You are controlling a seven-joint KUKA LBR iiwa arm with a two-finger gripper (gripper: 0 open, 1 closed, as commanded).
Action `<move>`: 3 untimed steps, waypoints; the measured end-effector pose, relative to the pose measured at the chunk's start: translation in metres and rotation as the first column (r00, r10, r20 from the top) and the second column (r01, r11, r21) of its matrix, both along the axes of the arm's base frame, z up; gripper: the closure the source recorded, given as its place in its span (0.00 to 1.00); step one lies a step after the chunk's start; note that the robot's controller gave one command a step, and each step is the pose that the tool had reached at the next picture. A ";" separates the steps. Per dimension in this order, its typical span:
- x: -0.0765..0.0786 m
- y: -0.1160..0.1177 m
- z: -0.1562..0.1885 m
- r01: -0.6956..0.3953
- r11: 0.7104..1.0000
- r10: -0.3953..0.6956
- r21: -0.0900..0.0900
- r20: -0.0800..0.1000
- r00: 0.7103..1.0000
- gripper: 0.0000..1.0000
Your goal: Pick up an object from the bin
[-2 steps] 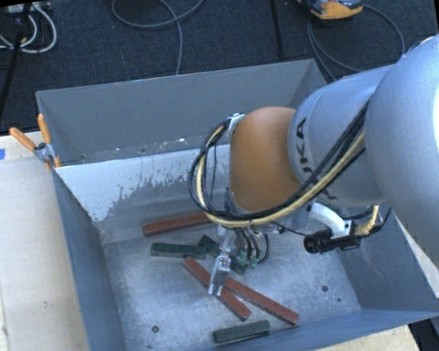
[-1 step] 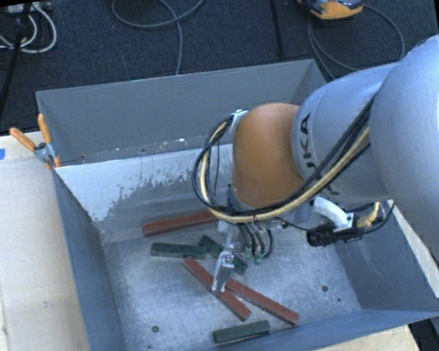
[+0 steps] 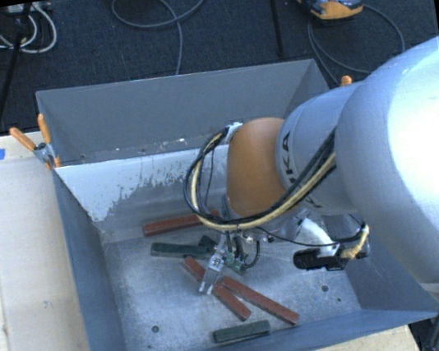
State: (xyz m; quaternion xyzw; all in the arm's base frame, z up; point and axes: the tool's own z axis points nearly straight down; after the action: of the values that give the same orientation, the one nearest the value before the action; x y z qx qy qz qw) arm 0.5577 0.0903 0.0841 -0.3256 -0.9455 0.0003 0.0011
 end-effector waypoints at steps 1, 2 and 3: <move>-0.005 0.002 -0.008 -0.121 0.993 0.121 -0.002 0.020 0.993 1.00; -0.005 0.002 -0.008 -0.121 0.993 0.121 -0.002 0.020 0.993 1.00; -0.007 0.002 -0.005 -0.120 0.993 0.120 -0.002 0.013 0.993 1.00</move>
Offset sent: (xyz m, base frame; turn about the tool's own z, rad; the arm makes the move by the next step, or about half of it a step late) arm 0.0000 0.0000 0.0000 0.0000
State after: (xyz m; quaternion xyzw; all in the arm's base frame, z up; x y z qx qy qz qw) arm 0.5509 0.0924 0.0792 -0.2680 -0.9634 -0.0013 -0.0055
